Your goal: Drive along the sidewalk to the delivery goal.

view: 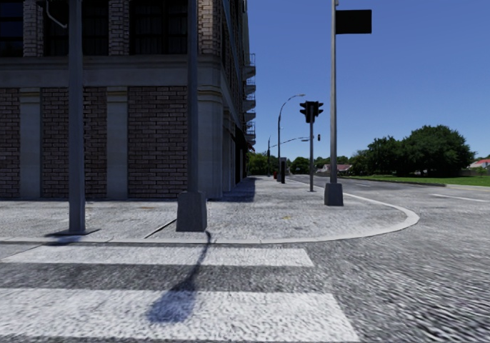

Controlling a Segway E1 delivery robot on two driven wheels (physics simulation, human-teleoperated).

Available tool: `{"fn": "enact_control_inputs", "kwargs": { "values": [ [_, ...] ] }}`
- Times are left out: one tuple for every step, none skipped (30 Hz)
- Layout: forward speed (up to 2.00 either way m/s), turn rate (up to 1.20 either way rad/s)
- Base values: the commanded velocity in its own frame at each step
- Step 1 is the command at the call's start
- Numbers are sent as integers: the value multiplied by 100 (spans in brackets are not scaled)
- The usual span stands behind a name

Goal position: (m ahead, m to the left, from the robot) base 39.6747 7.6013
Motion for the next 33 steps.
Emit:
{"fn": "enact_control_inputs", "kwargs": {
  "values": [
    [200, -39],
    [200, -66],
    [200, -75],
    [200, -31],
    [200, -31],
    [200, 0],
    [200, 0],
    [200, 0],
    [200, 0],
    [200, 0],
    [200, 0],
    [200, 0],
    [200, 0],
    [200, 0],
    [200, 0],
    [200, 0],
    [200, 0],
    [200, 0],
    [200, 0],
    [200, 0],
    [200, 0],
    [200, 0],
    [200, 0],
    [200, 0],
    [200, 0],
    [200, 0],
    [200, 0],
    [200, 0],
    [200, 0],
    [200, 0],
    [200, 0],
    [200, 0],
    [200, 0]
  ]
}}
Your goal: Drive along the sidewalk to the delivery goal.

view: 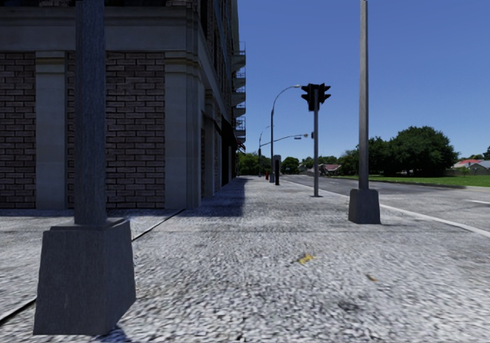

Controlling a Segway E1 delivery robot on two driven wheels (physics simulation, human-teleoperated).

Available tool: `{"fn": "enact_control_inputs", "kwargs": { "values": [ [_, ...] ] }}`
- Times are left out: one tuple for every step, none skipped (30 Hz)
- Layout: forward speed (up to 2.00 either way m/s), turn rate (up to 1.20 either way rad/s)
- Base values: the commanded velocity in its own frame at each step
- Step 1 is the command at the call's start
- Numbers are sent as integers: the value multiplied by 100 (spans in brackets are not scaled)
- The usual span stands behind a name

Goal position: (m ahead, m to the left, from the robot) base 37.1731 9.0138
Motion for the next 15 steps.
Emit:
{"fn": "enact_control_inputs", "kwargs": {
  "values": [
    [200, 0],
    [200, 0],
    [200, 0],
    [200, 0],
    [200, 0],
    [200, -29],
    [200, -58],
    [200, -58],
    [200, -71],
    [200, -74],
    [200, 0],
    [200, 0],
    [200, 0],
    [200, 0],
    [200, 0]
  ]
}}
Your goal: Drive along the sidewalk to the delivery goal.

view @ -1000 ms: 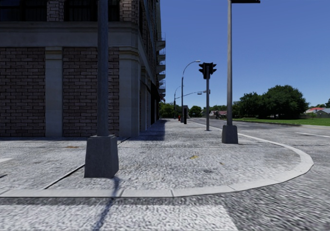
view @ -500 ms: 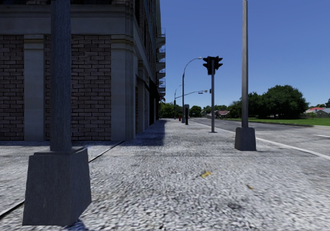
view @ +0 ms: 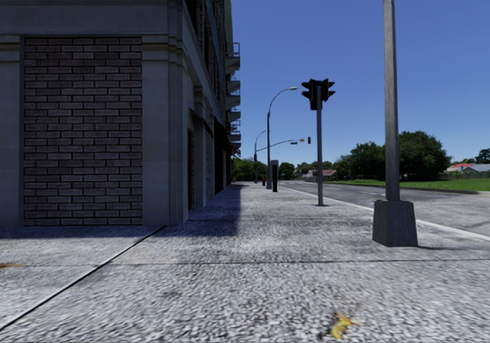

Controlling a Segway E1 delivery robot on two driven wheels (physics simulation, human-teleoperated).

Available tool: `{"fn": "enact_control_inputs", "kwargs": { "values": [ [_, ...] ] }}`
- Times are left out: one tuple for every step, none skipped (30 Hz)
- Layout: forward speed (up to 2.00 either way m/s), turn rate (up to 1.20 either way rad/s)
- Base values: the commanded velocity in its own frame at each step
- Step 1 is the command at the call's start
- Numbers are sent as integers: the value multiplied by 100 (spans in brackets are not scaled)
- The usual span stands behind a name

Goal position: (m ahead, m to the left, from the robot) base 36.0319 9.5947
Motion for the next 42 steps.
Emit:
{"fn": "enact_control_inputs", "kwargs": {
  "values": [
    [200, 0],
    [200, 0],
    [200, 0],
    [200, 0],
    [200, 0],
    [200, 0],
    [200, 0],
    [200, 0],
    [200, 0],
    [200, 0],
    [200, 0],
    [200, 0],
    [200, 0],
    [200, 0],
    [200, 0],
    [200, 0],
    [200, 0],
    [200, 0],
    [200, 0],
    [200, 0],
    [200, 0],
    [200, 0],
    [200, 0],
    [200, 0],
    [200, 0],
    [200, 0],
    [200, 0],
    [200, 0],
    [200, 0],
    [200, 0],
    [200, 0],
    [200, 0],
    [200, 0],
    [200, 0],
    [200, 0],
    [200, 0],
    [200, 0],
    [200, 0],
    [200, 0],
    [200, 0],
    [200, 0],
    [200, 0]
  ]
}}
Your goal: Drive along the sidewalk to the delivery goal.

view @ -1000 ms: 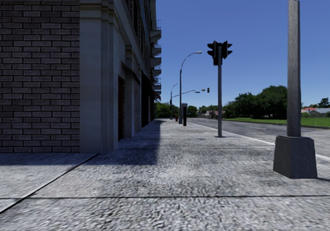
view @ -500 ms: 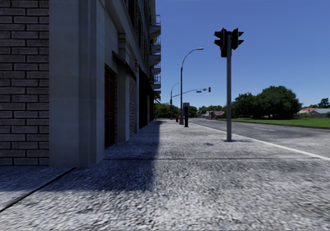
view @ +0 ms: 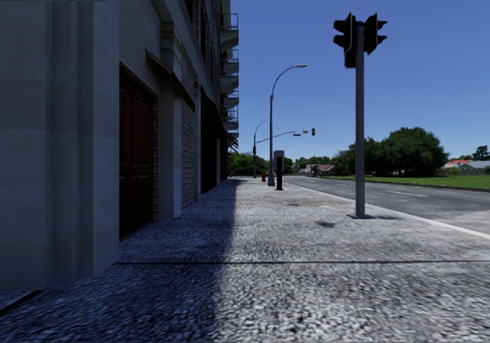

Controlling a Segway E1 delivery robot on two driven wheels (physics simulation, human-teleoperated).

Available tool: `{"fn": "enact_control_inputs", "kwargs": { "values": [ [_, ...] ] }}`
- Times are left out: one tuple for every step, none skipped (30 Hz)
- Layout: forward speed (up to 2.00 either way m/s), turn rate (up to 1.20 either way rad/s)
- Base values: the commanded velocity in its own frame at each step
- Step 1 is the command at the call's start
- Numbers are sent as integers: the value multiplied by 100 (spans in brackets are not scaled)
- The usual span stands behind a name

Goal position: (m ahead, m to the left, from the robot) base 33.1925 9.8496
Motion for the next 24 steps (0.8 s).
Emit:
{"fn": "enact_control_inputs", "kwargs": {
  "values": [
    [200, 0],
    [200, 0],
    [200, 0],
    [200, 0],
    [200, 0],
    [200, 0],
    [200, 0],
    [200, 0],
    [200, 0],
    [200, 0],
    [200, 0],
    [200, 0],
    [200, 0],
    [200, 0],
    [200, 0],
    [200, 0],
    [200, 0],
    [200, 0],
    [200, 0],
    [200, 0],
    [200, 0],
    [200, 0],
    [200, 0],
    [200, 0]
  ]
}}
